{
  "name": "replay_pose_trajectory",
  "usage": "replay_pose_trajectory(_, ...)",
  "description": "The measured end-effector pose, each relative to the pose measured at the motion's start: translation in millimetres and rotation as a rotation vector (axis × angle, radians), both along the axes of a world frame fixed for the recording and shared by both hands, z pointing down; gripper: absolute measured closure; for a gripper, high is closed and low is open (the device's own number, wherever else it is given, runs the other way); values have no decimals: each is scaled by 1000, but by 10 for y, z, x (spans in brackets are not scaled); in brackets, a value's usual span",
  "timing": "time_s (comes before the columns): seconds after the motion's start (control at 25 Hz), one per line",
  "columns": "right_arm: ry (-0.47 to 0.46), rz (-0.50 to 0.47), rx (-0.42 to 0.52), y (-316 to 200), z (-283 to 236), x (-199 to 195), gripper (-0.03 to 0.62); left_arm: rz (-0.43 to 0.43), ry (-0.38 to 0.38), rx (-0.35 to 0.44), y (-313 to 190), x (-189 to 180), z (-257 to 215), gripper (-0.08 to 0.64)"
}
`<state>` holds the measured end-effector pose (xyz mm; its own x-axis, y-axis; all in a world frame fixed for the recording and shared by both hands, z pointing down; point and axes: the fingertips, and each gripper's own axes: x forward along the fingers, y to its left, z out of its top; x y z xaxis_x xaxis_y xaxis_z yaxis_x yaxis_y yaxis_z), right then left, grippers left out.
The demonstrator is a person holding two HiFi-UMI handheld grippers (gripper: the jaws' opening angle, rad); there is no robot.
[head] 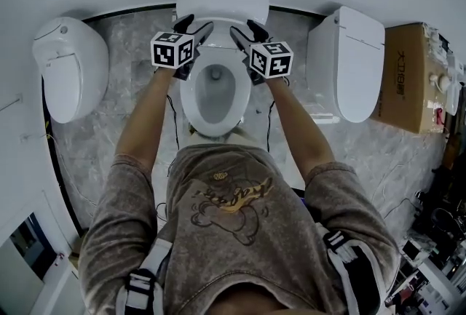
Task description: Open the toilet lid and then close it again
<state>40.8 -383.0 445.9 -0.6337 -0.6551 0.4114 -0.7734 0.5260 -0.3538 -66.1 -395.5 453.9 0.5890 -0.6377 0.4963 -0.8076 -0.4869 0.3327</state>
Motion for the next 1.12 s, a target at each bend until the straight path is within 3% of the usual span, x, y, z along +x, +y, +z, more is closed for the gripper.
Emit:
replay_pose_trajectory(0.2,-1,24,-12,411,-4,-39,330,9,62,-2,417,-58,-34,288)
replay_pose_trajectory(0.64,-9,140,-57,1446,136,-72,330,37,104,-31,1477,-100,105,290)
replay_pose_trajectory(0.96,35,98,-46,2009,345,-79,356,33,39,-57,2029,-100,305,290)
replay_pose_trajectory(1.12,37,75,-95,2315,544,-147,354,49,0,-91,2359,-158,509,290)
